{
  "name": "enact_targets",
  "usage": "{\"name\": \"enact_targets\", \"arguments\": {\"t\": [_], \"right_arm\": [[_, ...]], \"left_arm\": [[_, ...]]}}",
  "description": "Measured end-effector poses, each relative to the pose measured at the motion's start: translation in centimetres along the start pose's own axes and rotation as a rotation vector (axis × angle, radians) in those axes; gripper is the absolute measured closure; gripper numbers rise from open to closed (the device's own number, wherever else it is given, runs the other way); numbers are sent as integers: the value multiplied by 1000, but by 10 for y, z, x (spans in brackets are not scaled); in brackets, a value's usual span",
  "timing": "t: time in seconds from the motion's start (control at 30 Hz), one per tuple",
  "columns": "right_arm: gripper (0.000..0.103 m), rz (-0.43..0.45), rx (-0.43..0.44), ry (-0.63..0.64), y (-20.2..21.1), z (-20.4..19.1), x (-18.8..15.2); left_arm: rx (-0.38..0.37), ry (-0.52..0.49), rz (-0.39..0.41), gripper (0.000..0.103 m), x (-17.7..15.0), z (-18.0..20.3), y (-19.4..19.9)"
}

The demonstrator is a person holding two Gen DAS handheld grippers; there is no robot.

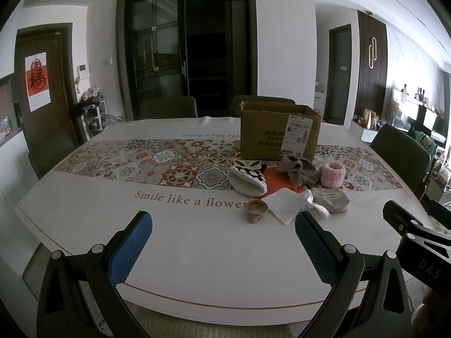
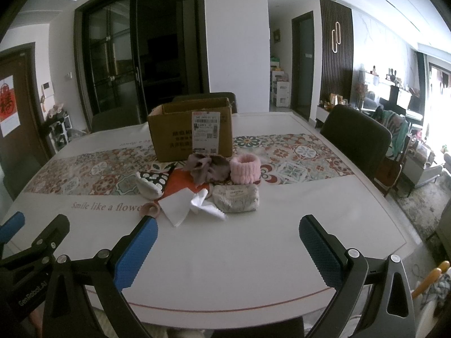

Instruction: Organize soft objects

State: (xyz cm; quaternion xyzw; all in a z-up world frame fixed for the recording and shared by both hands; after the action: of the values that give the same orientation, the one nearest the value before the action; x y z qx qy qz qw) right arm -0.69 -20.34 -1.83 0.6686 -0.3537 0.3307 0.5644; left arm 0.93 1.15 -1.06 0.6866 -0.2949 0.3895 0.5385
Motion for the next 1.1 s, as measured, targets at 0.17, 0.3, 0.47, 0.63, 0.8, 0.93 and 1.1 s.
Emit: {"name": "enact_targets", "arguments": {"t": [0.17, 0.3, 0.47, 0.63, 0.8, 0.93, 1.1], "right_arm": [[1, 0, 0, 0, 0, 0, 0], [1, -1, 0, 0, 0, 0, 1], [1, -6, 1, -3, -2, 0, -2], [1, -24, 0, -12, -11, 2, -11], [1, -58, 6, -14, -24, 0, -10], [1, -91, 17, -4, -42, -3, -10], [1, -114, 26, 16, -66, -5, -4]], "left_arm": [[1, 0, -1, 0, 0, -1, 0], [1, -1, -1, 0, 0, 0, 0], [-1, -1, -8, 0, -4, -4, -3], [-10, -5, -22, 0, -6, -4, -10], [-21, -14, -58, 0, -6, 1, -26], [-33, -23, -93, 1, -7, 6, -45], [-60, -32, -123, 4, -5, 13, -69]]}}
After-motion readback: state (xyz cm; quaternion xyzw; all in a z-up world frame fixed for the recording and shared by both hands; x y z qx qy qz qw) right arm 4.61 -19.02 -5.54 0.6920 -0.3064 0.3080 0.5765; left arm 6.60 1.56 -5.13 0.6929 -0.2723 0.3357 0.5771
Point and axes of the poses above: each gripper's, at about its wrist camera, not at the fingertips, and y roughly against the way its jaws point, z to its right, x to its top, the point moved 3 cm from there along -y, roughly the way its jaws point, and after that the axes turned 11 degrees about x, right-handed, at the moved point
